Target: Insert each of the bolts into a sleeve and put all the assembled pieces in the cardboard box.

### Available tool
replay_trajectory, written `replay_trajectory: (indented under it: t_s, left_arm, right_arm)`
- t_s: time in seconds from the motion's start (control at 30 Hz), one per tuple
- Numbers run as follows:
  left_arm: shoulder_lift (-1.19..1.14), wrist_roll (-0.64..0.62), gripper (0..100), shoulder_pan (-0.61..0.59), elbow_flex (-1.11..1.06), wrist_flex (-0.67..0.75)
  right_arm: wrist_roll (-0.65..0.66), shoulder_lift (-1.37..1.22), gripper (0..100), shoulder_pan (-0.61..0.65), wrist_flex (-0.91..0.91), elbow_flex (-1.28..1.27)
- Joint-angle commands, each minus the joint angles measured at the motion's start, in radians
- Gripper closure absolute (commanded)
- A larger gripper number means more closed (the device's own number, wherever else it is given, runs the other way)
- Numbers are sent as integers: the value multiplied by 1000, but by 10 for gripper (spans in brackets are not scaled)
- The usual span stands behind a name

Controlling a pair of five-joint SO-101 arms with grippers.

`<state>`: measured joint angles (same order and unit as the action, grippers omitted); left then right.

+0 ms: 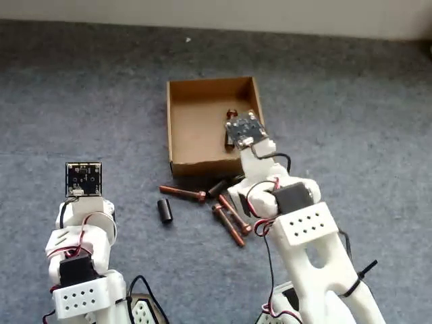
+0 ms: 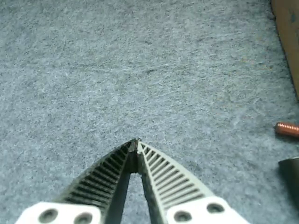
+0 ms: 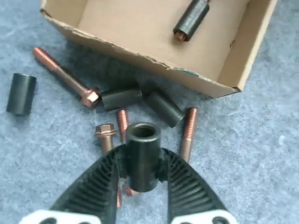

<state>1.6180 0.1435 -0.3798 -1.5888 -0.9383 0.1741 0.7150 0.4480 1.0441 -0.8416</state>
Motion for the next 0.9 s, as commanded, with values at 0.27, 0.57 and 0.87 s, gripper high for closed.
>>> replay_trajectory:
  t_s: [0.27, 0.57, 0.87]
  left_arm:
    - [7, 12, 993, 16, 116, 11]
    - [-4, 133, 992, 162, 403, -222]
    - [-47, 147, 992, 295, 615, -390]
  right_arm:
    - [-114, 177, 993, -108, -240, -188]
    - [-130, 278, 993, -113, -297, -271]
    - [-132, 278, 993, -159, -297, -271]
